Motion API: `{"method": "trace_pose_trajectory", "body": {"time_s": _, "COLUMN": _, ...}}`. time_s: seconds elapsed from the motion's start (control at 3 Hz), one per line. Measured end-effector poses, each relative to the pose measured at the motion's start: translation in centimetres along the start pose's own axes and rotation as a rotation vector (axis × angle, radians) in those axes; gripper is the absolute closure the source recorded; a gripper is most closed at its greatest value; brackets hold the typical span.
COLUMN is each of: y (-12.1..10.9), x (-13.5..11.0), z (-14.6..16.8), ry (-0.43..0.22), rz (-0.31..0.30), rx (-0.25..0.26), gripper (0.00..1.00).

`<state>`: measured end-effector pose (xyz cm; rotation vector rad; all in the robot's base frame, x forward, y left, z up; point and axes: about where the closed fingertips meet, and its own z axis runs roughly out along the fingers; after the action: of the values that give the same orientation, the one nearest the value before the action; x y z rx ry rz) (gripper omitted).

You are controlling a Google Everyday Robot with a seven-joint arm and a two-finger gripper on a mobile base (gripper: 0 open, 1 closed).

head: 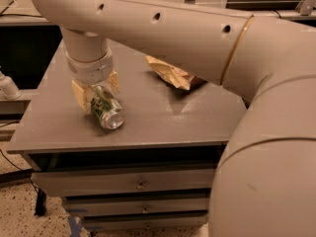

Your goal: Place green can upright

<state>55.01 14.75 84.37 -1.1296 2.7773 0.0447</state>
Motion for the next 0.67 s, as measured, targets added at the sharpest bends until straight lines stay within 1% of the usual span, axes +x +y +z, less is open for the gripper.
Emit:
{"method": "trace_pose_trajectory", "body": {"time_s": 0.33, "y": -0.09, "x": 0.2, "z": -0.05, "ry": -0.002, "rz": 0.012, "rx": 0.015, "gripper": 0.64}}
{"method": "trace_pose_trajectory", "body": {"time_s": 0.67, "y": -0.68, "x": 0.06, "z": -0.72, "ry": -0.029, "rz": 0.035, "rx": 0.016, "gripper": 0.87}}
